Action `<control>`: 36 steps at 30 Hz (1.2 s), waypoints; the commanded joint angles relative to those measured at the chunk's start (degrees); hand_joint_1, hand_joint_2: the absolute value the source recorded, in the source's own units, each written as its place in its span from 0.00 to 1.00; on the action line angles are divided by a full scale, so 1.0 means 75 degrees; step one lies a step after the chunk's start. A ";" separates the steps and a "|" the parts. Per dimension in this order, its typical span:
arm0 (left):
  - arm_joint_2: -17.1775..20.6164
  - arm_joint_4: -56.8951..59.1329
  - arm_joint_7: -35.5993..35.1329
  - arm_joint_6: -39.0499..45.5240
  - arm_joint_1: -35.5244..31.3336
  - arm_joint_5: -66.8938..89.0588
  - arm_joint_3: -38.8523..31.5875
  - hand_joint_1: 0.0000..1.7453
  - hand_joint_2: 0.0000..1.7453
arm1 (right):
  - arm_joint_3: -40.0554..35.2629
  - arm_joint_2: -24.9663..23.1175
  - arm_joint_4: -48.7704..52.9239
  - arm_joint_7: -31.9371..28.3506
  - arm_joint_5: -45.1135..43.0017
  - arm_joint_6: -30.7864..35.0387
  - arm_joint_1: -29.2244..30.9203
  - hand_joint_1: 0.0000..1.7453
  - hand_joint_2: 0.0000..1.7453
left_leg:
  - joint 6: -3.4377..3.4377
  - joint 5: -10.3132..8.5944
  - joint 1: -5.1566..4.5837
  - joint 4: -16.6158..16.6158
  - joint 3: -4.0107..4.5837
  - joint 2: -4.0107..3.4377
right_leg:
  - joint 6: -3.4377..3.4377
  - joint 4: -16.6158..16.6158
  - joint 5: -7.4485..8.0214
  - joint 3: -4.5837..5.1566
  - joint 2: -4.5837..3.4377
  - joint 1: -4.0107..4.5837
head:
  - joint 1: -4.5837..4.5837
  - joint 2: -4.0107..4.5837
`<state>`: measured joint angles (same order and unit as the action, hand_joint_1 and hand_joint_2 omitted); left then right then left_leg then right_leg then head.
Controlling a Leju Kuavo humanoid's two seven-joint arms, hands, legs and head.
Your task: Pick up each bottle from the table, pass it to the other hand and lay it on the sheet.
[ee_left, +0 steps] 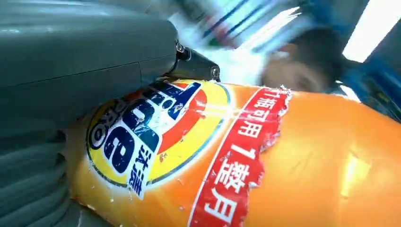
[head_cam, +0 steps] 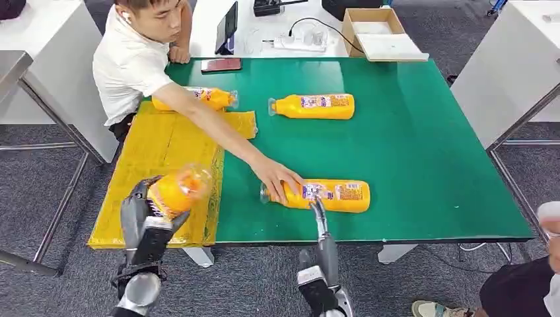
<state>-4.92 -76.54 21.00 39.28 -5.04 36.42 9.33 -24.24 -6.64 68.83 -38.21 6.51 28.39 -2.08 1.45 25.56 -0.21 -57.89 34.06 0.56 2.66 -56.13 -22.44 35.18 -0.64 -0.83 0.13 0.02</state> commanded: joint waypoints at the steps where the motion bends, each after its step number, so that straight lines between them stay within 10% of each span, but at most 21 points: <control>1: -0.0095 0.2238 -0.0371 0.0096 -0.1299 0.2156 -0.1069 1.00 1.00 | 0.0726 -0.0231 0.1171 -0.0239 -0.0054 0.0204 -0.0168 0.00 0.00 | -0.0010 -0.0003 0.0001 0.0005 -0.0015 0.0006 | -0.0011 0.0001 -0.0003 -0.0018 0.0015 0.0002 | 0.0000 -0.0003; 10: 0.0342 0.6767 -0.2662 -0.0024 -0.3609 0.5052 -0.0410 1.00 1.00 | 0.0762 -0.0642 -0.0040 -0.0239 -0.0261 -0.0170 0.0351 0.00 0.00 | -0.0020 -0.0011 0.0010 0.0012 -0.0036 0.0019 | -0.0017 0.0007 0.0000 -0.0041 0.0029 0.0011 | 0.0000 -0.0003; 21: 0.0392 0.7847 -0.3354 -0.1395 -0.3999 0.5479 -0.0135 1.00 1.00 | 0.0738 -0.0707 -0.0414 -0.0239 -0.0282 -0.0332 0.0518 0.00 0.00 | -0.0017 -0.0009 0.0006 0.0007 -0.0026 0.0007 | -0.0010 0.0000 0.0001 -0.0031 0.0007 0.0004 | -0.0006 -0.0003; 23: 0.0331 0.7891 -0.3320 -0.1805 -0.4014 0.5224 -0.0335 0.87 1.00 | 0.0762 -0.0721 -0.0485 -0.0239 -0.0289 -0.0355 0.0549 0.00 0.00 | -0.0021 -0.0009 0.0008 0.0012 -0.0041 0.0006 | -0.0014 0.0006 0.0003 -0.0050 0.0004 0.0006 | -0.0003 -0.0003; 24: 0.0322 0.7903 -0.3307 -0.1914 -0.4021 0.5191 -0.0355 0.54 1.00 | 0.0762 -0.0718 -0.0528 -0.0239 -0.0279 -0.0344 0.0563 0.00 0.00 | -0.0017 -0.0010 0.0004 0.0012 -0.0040 0.0019 | -0.0012 0.0005 0.0001 -0.0051 0.0005 0.0001 | -0.0003 -0.0003; 26: 0.0322 0.7891 -0.3269 -0.2070 -0.4016 0.5175 -0.0351 0.42 1.00 | 0.0782 -0.0727 -0.0578 -0.0239 -0.0296 -0.0357 0.0560 0.00 0.00 | -0.0022 -0.0014 0.0004 0.0017 -0.0065 0.0030 | -0.0010 0.0011 -0.0007 -0.0080 0.0021 0.0002 | 0.0000 0.0000; 28: 0.0308 0.7822 -0.3047 -0.2371 -0.3968 0.4958 -0.0479 0.06 1.00 | 0.0821 -0.0733 -0.0619 -0.0239 -0.0325 -0.0377 0.0538 0.00 0.00 | -0.0019 -0.0008 0.0002 0.0015 -0.0082 0.0033 | -0.0004 0.0007 -0.0014 -0.0101 0.0020 0.0000 | -0.0003 0.0000; 36: 0.0385 0.7396 -0.1461 -0.4437 -0.3833 0.3817 -0.0780 0.00 1.00 | 0.0851 -0.0695 -0.0695 -0.0239 -0.0272 -0.0528 0.0587 0.00 0.00 | -0.0028 -0.0020 0.0006 0.0025 -0.0129 0.0020 | -0.0016 0.0013 -0.0001 -0.0142 0.0013 0.0003 | -0.0006 -0.0003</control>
<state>-3.04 -24.17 1.96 17.23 -36.61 70.34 5.36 -19.74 -11.91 68.61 -38.21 4.42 25.38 0.02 1.31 25.38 -0.15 -57.85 33.26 0.97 2.61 -56.16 -22.49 34.19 -0.36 -0.81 0.09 0.00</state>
